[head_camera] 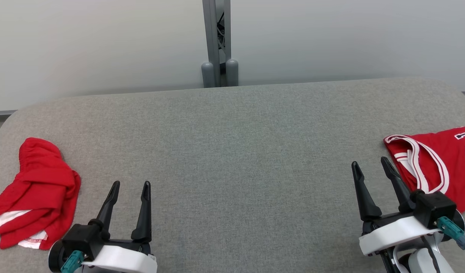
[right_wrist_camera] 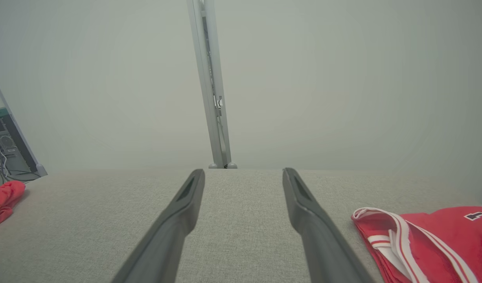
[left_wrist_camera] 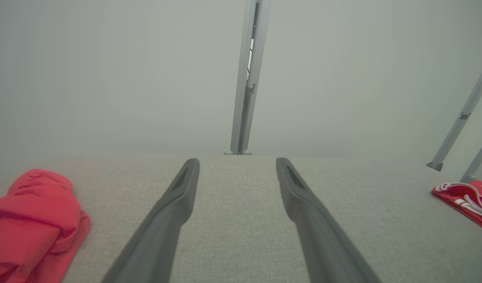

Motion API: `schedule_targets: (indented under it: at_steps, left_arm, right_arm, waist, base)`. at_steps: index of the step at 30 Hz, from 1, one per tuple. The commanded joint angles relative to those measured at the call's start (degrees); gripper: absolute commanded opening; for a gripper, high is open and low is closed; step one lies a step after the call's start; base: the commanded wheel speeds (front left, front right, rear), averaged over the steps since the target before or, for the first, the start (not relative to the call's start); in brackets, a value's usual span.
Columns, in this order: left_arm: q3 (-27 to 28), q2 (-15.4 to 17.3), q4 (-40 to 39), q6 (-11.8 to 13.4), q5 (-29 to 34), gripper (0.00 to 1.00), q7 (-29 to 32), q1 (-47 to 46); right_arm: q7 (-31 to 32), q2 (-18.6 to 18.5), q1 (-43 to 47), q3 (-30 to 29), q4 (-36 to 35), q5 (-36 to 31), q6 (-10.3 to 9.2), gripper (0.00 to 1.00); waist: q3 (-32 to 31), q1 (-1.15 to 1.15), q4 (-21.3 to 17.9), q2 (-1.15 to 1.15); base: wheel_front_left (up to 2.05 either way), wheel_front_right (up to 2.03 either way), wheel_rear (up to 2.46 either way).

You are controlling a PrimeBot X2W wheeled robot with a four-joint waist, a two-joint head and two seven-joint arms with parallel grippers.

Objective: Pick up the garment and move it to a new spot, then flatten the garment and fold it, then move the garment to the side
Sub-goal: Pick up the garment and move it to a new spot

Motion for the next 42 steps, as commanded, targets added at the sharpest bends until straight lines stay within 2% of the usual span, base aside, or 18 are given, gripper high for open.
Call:
schedule_targets:
  at_steps: [1,7,19,20,21,24,32,42]
  left_arm:
    - [0.0,0.3,0.0,-0.2,0.1,1.0,0.0,-0.4]
    - [-0.6,0.3,0.7,-0.2,-0.9,1.0,0.0,-1.0]
    - [0.0,0.3,1.5,-0.6,-0.2,1.0,0.0,0.4]
    - [0.0,0.3,1.5,-0.6,-0.2,1.0,0.0,0.4]
    - [0.3,0.3,1.7,-0.7,-0.4,1.0,0.0,0.9]
    - [0.7,0.3,2.0,-1.0,-0.6,1.0,0.0,1.1]
    - [1.2,0.3,2.3,-1.6,-0.4,1.0,0.0,2.1]
    - [3.4,0.3,0.4,-0.6,-1.3,1.0,0.0,2.8]
  right_arm:
    - [-0.2,-0.4,0.2,0.0,-0.1,-0.4,-0.02,1.0]
    - [-0.2,-0.6,1.0,0.4,-0.3,-0.3,-0.02,1.0]
    - [-0.2,-0.3,1.9,3.1,0.2,0.2,-0.02,1.0]
    - [-0.2,-0.3,1.9,3.1,0.2,0.2,-0.02,1.0]
    - [-0.2,-0.2,2.1,3.4,0.4,0.3,-0.02,1.0]
    - [-0.2,-0.1,2.4,3.7,0.6,0.7,-0.02,1.0]
    - [-0.2,0.7,3.2,3.9,0.7,1.4,-0.02,1.0]
    - [-0.2,1.0,0.1,7.3,2.0,1.8,-0.02,1.0]
  waist:
    - [0.0,0.0,0.3,0.0]
    - [0.2,0.0,3.3,0.0]
    - [-1.5,0.0,17.5,0.0]
    - [-1.5,0.0,17.5,0.0]
    - [-2.0,0.0,19.7,0.0]
    - [-2.6,0.0,22.9,0.0]
    - [-3.8,0.0,29.0,0.0]
    - [-2.9,0.0,30.0,0.0]
  base:
    - [0.0,0.0,0.0]
    - [0.0,0.0,0.0]
    - [0.0,0.0,0.0]
    - [0.0,0.0,0.0]
    - [0.0,0.0,0.0]
    - [0.0,0.0,0.0]
    - [0.0,0.0,0.0]
    - [0.0,0.0,0.0]
